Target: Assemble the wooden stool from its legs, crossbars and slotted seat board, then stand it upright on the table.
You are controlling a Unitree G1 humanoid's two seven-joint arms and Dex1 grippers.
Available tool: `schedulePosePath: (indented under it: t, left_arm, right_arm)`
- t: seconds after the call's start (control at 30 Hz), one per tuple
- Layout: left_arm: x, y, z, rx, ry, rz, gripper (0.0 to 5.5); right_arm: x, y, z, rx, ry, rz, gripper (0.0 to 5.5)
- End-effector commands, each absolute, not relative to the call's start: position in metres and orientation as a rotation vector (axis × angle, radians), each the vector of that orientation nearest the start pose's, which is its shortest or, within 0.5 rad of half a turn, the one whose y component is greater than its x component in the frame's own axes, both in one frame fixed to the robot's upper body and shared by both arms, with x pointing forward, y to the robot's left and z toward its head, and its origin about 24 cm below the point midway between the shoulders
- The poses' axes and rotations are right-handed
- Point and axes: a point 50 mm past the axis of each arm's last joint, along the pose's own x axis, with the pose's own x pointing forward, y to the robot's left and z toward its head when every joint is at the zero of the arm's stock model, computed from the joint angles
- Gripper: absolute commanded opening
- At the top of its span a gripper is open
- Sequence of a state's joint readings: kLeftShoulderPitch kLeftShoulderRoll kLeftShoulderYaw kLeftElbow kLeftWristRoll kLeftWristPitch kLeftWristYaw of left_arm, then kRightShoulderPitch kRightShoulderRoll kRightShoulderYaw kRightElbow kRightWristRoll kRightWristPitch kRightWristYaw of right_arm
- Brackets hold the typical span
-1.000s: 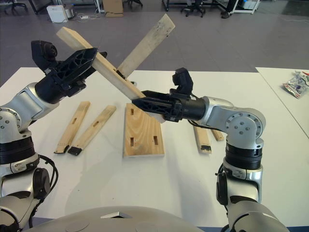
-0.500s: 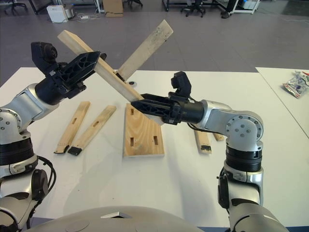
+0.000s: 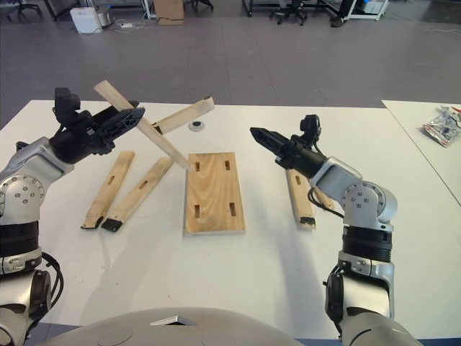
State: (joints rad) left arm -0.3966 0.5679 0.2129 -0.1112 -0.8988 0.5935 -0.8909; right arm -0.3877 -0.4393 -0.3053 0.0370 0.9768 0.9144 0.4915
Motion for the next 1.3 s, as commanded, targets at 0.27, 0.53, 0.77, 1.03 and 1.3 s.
schedulePosePath:
  t: [0.27, 0.53, 0.77, 1.03, 1.3]
  left_arm:
    - [0.262, 0.191, 0.171, -0.091, -0.099, -1.351, 2.06]
    - [0.261, 0.191, 0.171, -0.095, -0.119, -1.342, 2.06]
    - [0.273, 0.219, 0.212, -0.314, -0.454, -0.994, 2.06]
    - [0.265, 0.170, 0.201, -0.462, -0.345, -1.253, 2.06]
    - [0.263, 0.160, 0.207, -0.507, -0.321, -1.351, 2.06]
  right_arm:
    - [0.302, -0.229, 0.129, 0.597, 0.229, 0.599, 3.51]
    - [0.297, -0.214, 0.132, 0.516, 0.233, 0.671, 3.51]
    - [0.283, -0.163, 0.142, 0.235, 0.196, 0.863, 3.51]
    - [0.271, -0.118, 0.197, 0.240, 0.032, 1.315, 3.51]
    - [0.262, -0.115, 0.198, 0.212, 0.149, 1.512, 3.51]
